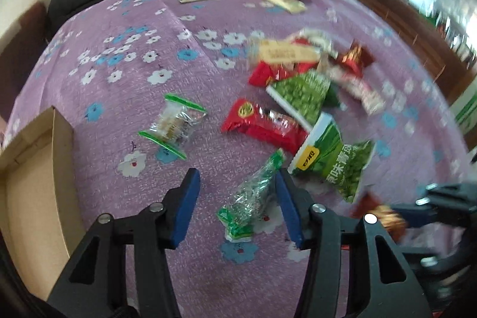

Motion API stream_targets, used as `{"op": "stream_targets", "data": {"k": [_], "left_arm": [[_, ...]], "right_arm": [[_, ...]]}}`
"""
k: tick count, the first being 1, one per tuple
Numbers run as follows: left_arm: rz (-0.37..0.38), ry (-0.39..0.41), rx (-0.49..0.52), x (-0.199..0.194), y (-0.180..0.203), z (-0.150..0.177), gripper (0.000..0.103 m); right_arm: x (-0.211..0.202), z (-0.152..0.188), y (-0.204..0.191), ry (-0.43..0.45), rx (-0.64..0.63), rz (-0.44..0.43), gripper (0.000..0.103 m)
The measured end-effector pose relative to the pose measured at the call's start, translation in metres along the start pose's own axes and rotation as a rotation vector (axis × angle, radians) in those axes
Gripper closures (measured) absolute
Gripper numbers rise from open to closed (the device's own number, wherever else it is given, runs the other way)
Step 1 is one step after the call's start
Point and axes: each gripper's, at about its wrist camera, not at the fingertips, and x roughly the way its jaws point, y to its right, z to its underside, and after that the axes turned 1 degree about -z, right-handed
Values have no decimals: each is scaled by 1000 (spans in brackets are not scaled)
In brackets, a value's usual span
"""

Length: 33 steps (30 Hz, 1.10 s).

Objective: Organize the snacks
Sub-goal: 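Grasp the clear green-ended snack bag with left tool while right grasps red-gold candy, then carry both snacks over the cardboard box and open both tools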

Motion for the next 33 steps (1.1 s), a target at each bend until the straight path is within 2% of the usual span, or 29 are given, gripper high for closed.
{"op": "stream_targets", "data": {"k": [3, 4, 5, 6, 12, 15, 18, 21, 24, 25, 29, 33], "left_arm": [[-15, 14, 50, 0, 5, 1, 49], [0, 7, 47, 0, 4, 0, 57], [25, 8, 46, -1, 4, 0, 74], [26, 14, 52, -2, 6, 1, 78], [72, 54, 42, -19, 21, 12, 78], [141, 112, -41, -51, 17, 18, 78], [162, 188, -115, -98, 1, 33, 78], [110, 252, -167, -146, -27, 55, 78], [-19, 279, -212, -186, -63, 86, 78], [-36, 277, -232, -193, -76, 94, 78], [-91, 258, -329, -203, -121, 135, 78], [-154, 210, -377, -186, -151, 167, 78]], "right_arm": [[-9, 5, 6, 5, 14, 10, 70], [-11, 7, 7, 3, 20, 8, 70], [-16, 10, 10, 3, 29, 0, 70], [-19, 11, 11, 7, 31, 2, 70], [-38, 17, 4, 39, 14, 37, 70], [-53, 18, -14, 67, -12, 41, 70], [-64, 17, -43, 95, -42, 16, 70], [-68, 12, -83, 113, -103, -11, 70], [-68, 11, -124, 124, -157, -56, 70], [-66, 11, -137, 124, -167, -70, 70], [-45, 10, -180, 90, -187, -155, 70], [1, 9, -220, 21, -223, -177, 70]]}}
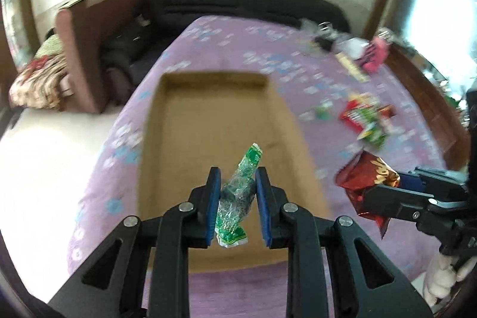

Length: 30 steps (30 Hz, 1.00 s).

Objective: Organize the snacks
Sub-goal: 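Carry both snacks over the cardboard box and open both tools, then move both open tools back to the snack pile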

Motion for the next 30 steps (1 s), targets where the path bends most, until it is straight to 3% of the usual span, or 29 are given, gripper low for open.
{"op": "stream_targets", "data": {"k": [6, 8, 15, 20, 24, 27, 30], "left_arm": [[-48, -65, -63, 45, -39, 22, 77], [-31, -87, -90, 55, -47, 25, 77], [-16, -92, -101, 61, -57, 24, 72], [-13, -74, -129, 48, -63, 21, 66], [-25, -5, -151, 24, -65, 20, 61], [6, 74, -157, 0, -53, 13, 59], [78, 138, -117, -21, -26, 3, 48]], "right_arm": [[89, 6, -18, -131, -89, 81, 70], [106, 8, -17, -160, -98, 92, 70], [129, 14, -13, -192, -86, 105, 67], [121, 15, -27, -155, -107, 91, 63], [107, 18, -31, -104, -125, 111, 62], [71, 19, -24, -19, -133, 146, 62], [16, 22, -7, 108, -133, 213, 59]]}}
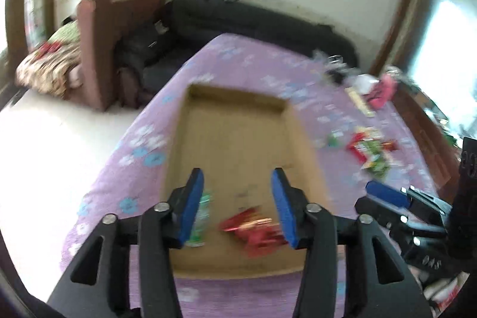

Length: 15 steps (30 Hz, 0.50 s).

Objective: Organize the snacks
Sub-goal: 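Move both open tools back to the snack pile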

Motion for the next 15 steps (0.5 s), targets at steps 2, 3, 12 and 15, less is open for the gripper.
{"op": "stream_targets", "data": {"k": [2, 3, 12, 15], "left_arm": [[82, 26, 28, -10, 27, -6, 37], [114, 26, 29, -11, 34, -7, 35], [314, -92, -12, 49, 111, -45, 32], [314, -162, -13, 94, 132, -61, 32]], "right_arm": [[-30, 3, 24, 81, 1, 73, 26], [-42, 4, 37, 103, 10, 92, 17], [-79, 11, 213, 67, 337, 201, 34], [-70, 16, 239, 63, 399, 167, 35]]}}
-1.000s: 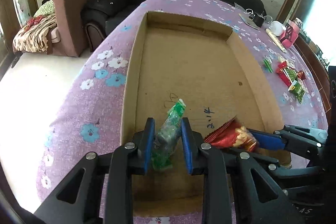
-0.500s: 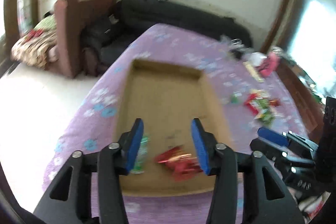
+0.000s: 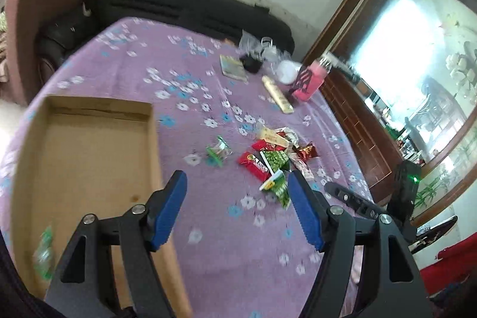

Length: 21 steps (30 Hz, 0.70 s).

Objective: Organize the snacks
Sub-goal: 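Move both open tools back to the snack pile, then grasp clear bag of round snack with left tool while right grasps green pea bag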

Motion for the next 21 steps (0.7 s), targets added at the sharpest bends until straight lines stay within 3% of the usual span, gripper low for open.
{"op": "stream_targets", "data": {"k": [5, 11, 19, 21], "left_arm": [[10, -111, -58, 77, -4, -25, 32], [-74, -191, -37, 146, -14, -38, 32], [-142, -258, 142, 186, 9, -29, 32], [-163, -271, 196, 190, 17, -24, 42]], "right_arm": [[35, -2, 11, -53, 16, -25, 35], [63, -5, 1, -103, -22, -76, 35], [82, 5, -12, -134, -100, -67, 35], [83, 7, -13, -136, -113, -61, 35]]}}
